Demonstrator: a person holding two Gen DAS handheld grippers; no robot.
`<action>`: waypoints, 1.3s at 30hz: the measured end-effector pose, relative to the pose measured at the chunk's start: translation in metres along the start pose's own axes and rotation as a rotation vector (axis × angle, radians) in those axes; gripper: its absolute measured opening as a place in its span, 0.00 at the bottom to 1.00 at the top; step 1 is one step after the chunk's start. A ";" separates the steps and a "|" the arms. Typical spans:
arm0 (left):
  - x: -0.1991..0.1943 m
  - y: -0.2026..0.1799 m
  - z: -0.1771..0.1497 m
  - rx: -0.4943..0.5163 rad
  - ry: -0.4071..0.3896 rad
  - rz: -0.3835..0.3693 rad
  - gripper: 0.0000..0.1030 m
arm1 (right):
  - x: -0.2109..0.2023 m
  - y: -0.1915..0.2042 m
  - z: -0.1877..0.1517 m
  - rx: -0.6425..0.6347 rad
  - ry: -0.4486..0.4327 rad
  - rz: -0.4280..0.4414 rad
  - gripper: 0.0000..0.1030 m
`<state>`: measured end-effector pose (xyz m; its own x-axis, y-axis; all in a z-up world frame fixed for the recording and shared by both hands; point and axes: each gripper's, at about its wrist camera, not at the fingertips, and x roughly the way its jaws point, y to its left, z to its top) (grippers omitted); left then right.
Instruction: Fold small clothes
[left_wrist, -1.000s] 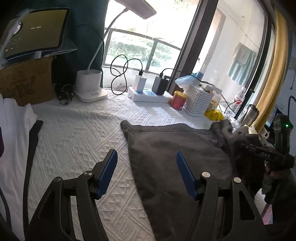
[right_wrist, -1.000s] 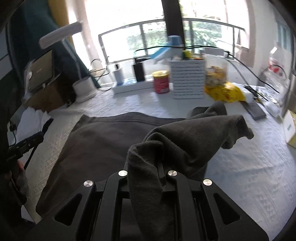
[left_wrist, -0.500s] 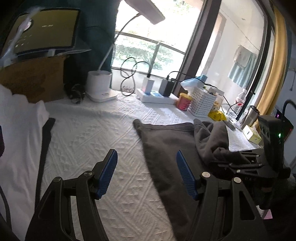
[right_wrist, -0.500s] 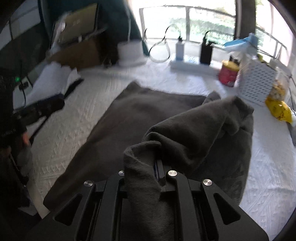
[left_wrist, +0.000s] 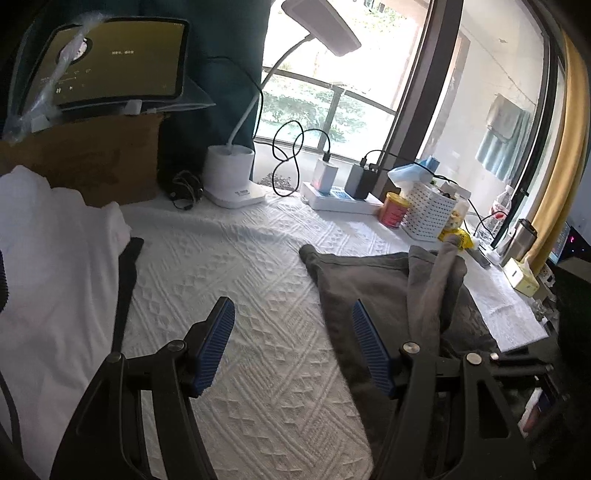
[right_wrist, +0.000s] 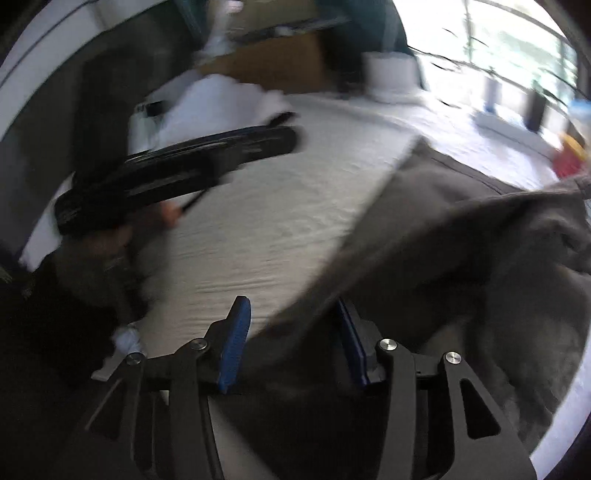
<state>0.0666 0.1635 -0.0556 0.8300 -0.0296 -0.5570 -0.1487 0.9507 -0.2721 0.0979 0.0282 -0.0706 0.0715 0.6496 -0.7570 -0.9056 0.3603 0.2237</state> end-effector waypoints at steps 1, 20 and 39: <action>-0.001 -0.001 0.002 0.004 -0.003 0.003 0.64 | -0.003 0.004 -0.001 -0.013 -0.012 0.003 0.53; 0.066 -0.101 0.033 0.202 0.099 -0.110 0.65 | -0.123 -0.119 -0.054 0.269 -0.292 -0.272 0.55; 0.178 -0.127 0.024 0.307 0.375 -0.128 0.25 | -0.124 -0.218 -0.066 0.412 -0.293 -0.383 0.55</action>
<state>0.2463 0.0454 -0.1012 0.5724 -0.2074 -0.7933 0.1540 0.9775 -0.1445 0.2594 -0.1749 -0.0661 0.5226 0.5588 -0.6439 -0.5619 0.7938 0.2329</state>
